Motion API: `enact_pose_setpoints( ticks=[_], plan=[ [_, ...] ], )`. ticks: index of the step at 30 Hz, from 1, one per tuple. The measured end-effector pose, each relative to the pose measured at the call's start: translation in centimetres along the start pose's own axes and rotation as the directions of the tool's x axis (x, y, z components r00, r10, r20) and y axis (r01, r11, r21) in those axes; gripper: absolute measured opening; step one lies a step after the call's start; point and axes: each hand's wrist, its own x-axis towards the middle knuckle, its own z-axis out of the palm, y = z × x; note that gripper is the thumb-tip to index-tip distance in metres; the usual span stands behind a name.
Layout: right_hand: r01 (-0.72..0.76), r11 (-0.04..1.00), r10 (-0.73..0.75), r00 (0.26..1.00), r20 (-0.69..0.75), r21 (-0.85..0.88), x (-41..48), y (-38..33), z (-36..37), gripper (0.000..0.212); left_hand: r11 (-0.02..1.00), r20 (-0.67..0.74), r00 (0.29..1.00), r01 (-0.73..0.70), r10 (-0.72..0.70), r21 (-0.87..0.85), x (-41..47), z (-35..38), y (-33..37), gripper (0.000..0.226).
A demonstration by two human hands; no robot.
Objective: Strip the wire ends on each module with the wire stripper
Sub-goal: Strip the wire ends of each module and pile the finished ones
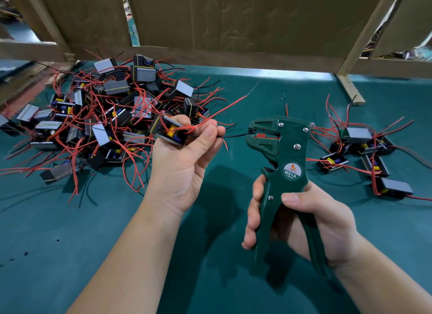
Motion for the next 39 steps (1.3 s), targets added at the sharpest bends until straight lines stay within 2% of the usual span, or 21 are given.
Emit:
enact_pose_setpoints(
  ticks=[15, 17, 19, 21, 22, 25, 28, 31, 33, 35, 37, 39],
  plan=[
    [-0.012, 0.999, 0.01, 0.998, -0.062, -0.039, -0.2, 0.1, 0.0, 0.034, 1.0, 0.008, 1.0, -0.013, 0.012, 0.028, 0.0, 0.0, 0.0, 0.028],
    [-0.01, 0.997, 0.0, 0.991, -0.136, -0.072, -0.1, 0.2, 0.5, 0.035, 0.999, 0.003, 1.0, -0.022, 0.022, 0.048, 0.1, 0.0, 0.0, 0.026],
    [0.0, 0.993, -0.032, 0.96, -0.279, -0.115, 0.2, 0.4, 1.0, 0.035, 0.996, -0.023, 1.0, -0.018, 0.02, 0.084, 0.3, -0.1, -0.2, 0.019],
    [-0.012, 0.995, -0.029, 0.906, -0.422, -0.095, 0.6, 0.2, 1.0, 0.032, 0.992, -0.071, 0.997, 0.031, -0.022, 0.126, 0.5, -0.3, -0.8, 0.013],
    [-0.013, 0.999, -0.011, 0.894, -0.448, -0.05, 0.7, 0.0, 1.0, 0.03, 0.985, -0.102, 0.992, 0.083, -0.067, 0.152, 0.6, -0.4, -1.1, 0.01],
    [0.078, 0.995, -0.047, 0.918, -0.394, 0.063, 0.6, -0.4, 0.7, 0.023, 0.955, -0.186, 0.96, 0.24, -0.207, 0.173, 0.8, -0.7, -1.9, 0.013],
    [0.211, 0.97, -0.155, 0.917, -0.368, 0.118, 0.7, -0.5, 0.2, 0.022, 0.95, -0.243, 0.949, 0.248, -0.199, 0.19, 1.0, -1.2, -1.7, 0.012],
    [0.26, 0.954, -0.179, 0.894, -0.41, 0.15, 0.8, -0.6, -0.5, 0.027, 0.963, -0.243, 0.948, 0.241, -0.206, 0.124, 1.3, -1.4, -1.2, 0.014],
    [0.235, 0.957, -0.149, 0.9, -0.41, 0.169, 0.7, -0.6, -0.7, 0.032, 0.97, -0.189, 0.957, 0.236, -0.22, 0.066, 1.2, -1.3, -1.1, 0.014],
    [0.192, 0.965, -0.114, 0.92, -0.375, 0.179, 0.7, -0.4, -0.7, 0.041, 0.972, -0.096, 0.972, 0.223, -0.215, 0.081, 1.0, -1.1, -1.3, 0.018],
    [0.136, 0.974, -0.078, 0.951, -0.298, 0.179, 0.8, -0.2, -0.5, 0.053, 0.964, 0.005, 0.979, 0.2, -0.205, 0.175, 0.7, -1.1, -1.6, 0.037],
    [0.084, 0.977, -0.045, 0.98, -0.194, 0.195, 0.7, -0.2, -0.2, 0.059, 0.927, 0.081, 0.985, 0.112, -0.15, 0.357, 0.4, -1.1, -2.0, 0.052]
  ],
)
